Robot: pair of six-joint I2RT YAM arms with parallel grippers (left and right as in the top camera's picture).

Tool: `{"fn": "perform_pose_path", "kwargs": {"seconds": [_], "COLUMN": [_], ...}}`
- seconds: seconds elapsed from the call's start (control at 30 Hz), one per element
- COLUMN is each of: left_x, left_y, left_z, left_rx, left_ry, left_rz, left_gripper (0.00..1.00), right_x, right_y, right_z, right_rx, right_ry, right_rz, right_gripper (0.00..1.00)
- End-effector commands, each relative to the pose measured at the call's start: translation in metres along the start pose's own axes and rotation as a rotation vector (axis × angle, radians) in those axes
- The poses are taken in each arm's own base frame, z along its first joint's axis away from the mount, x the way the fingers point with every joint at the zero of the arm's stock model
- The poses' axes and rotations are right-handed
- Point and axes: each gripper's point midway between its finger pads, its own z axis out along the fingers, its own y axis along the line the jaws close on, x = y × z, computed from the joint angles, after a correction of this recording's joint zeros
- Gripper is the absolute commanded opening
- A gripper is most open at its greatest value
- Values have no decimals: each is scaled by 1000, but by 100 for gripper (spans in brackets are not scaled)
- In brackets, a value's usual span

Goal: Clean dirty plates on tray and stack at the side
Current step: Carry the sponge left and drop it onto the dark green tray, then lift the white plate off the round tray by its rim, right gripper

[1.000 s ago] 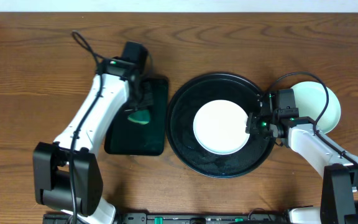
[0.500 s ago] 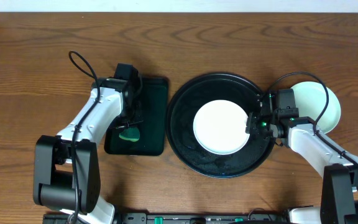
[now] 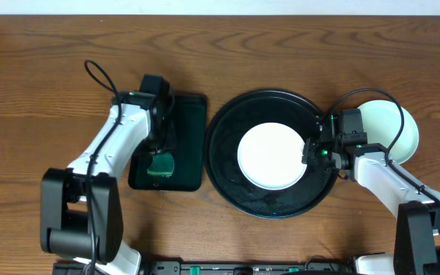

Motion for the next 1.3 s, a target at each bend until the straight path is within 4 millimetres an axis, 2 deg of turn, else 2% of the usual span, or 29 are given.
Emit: {"fn": "perform_pose_path", "kwargs": {"seconds": [0.0,0.1,0.2,0.27,0.33,0.37,0.4,0.5,0.6,0.9,1.07,1.27], "left_x": [-26,-38,-49,-56,-59,-59,-58,-57,-58,-58,-58,-58], "left_y": [-9,-10,1,19,44,54,62,80,87,88,88,88], "left_z": [-51,-85,-113,-129,-142,-145,-147,-150,-149,-149,-149,-149], "left_rx": [61,102,127,115,65,47,35,21,14,14,14,14], "left_ry": [-157,-266,-374,-440,-491,-504,-509,-511,-509,-509,-509,-509], "left_rz": [-2,-23,-68,-119,-194,-216,-237,-286,-305,-306,-306,-306], "left_gripper": [52,59,64,68,69,73,79,79,79,80,80,80], "right_x": [9,9,9,9,9,9,9,9,9,8,10,10], "right_y": [10,10,10,10,10,10,10,10,10,1,-9,-10], "right_z": [4,4,4,4,4,4,4,4,4,5,6,6], "right_rx": [-47,-46,-46,-46,-46,-46,-46,-47,-47,2,57,57], "right_ry": [35,35,34,34,34,34,34,32,32,23,15,17], "right_rz": [-12,-12,-19,-19,-19,-19,-19,-20,-20,-18,-16,-15], "right_gripper": [1,2,6,9,13,14,15,15,15,6,6,4]}}
